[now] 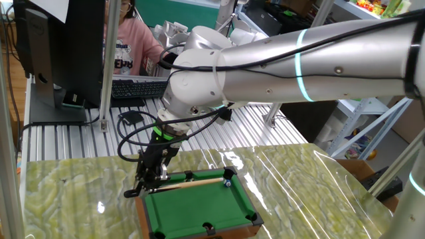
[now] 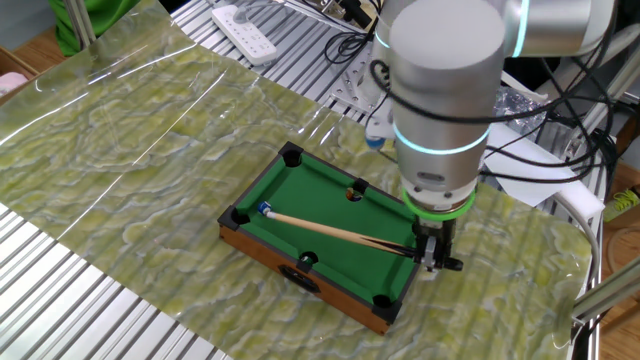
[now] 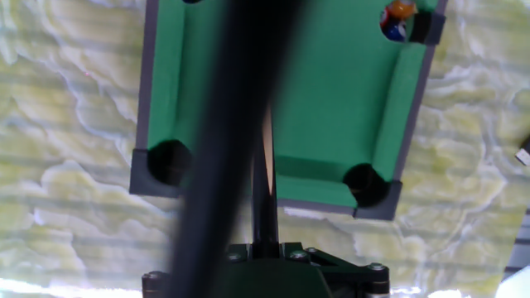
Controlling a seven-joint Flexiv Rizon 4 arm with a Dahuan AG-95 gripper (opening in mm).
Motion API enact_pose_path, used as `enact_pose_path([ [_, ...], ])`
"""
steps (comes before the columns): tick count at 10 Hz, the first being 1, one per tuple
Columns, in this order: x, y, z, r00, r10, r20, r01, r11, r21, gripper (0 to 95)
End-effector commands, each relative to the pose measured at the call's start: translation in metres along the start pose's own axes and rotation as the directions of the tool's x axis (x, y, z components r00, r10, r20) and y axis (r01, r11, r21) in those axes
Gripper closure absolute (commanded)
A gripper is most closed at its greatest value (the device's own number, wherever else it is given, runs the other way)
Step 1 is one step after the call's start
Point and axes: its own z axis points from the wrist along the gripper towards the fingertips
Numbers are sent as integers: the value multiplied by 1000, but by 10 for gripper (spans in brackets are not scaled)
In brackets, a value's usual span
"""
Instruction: Hit the pool ball
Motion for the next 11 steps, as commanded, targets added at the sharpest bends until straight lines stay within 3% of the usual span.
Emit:
enact_pose_path([
  [1, 4, -8, -4, 1000, -2, -3, 2, 1000, -1, 950],
  [7, 7, -11, -6, 997, -82, 0, 82, 997, 9, 950],
  [11, 10, -14, -8, 971, -234, 39, 232, 971, 63, 950],
])
